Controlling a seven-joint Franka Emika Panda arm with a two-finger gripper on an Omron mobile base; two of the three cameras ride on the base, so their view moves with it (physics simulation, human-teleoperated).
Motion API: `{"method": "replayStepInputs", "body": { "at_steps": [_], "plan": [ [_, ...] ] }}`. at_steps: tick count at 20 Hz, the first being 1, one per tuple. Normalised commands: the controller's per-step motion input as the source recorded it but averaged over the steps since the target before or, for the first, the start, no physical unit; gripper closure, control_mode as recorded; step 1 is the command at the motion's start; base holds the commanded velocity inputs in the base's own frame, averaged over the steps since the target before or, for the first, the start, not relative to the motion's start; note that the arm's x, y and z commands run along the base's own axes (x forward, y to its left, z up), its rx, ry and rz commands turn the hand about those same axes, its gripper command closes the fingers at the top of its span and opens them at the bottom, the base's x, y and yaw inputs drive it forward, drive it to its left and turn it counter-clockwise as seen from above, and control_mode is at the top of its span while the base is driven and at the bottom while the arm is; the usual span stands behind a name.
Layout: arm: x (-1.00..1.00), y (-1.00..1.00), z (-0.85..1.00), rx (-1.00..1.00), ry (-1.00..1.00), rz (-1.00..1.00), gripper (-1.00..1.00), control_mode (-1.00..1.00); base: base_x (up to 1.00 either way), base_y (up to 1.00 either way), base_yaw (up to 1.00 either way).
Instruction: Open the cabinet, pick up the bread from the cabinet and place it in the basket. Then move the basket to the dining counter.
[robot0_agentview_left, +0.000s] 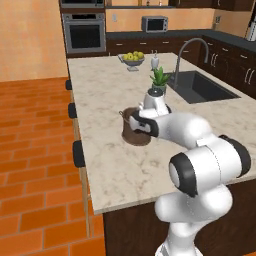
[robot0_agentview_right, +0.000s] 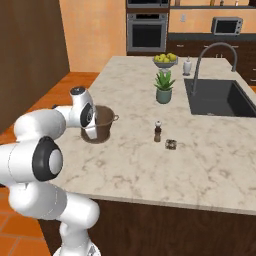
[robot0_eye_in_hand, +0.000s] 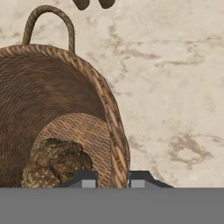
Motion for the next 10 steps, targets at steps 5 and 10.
{"method": "replayStepInputs", "body": {
  "at_steps": [5,10],
  "plan": [
    [0.35,-0.13,-0.3,-0.07,0.06,-0.05,1.0,-1.0,0.0,0.0,0.0],
    [-0.01,-0.1,-0.51,-0.03,0.02,-0.03,1.0,-1.0,0.0,0.0,0.0]
  ]
}}
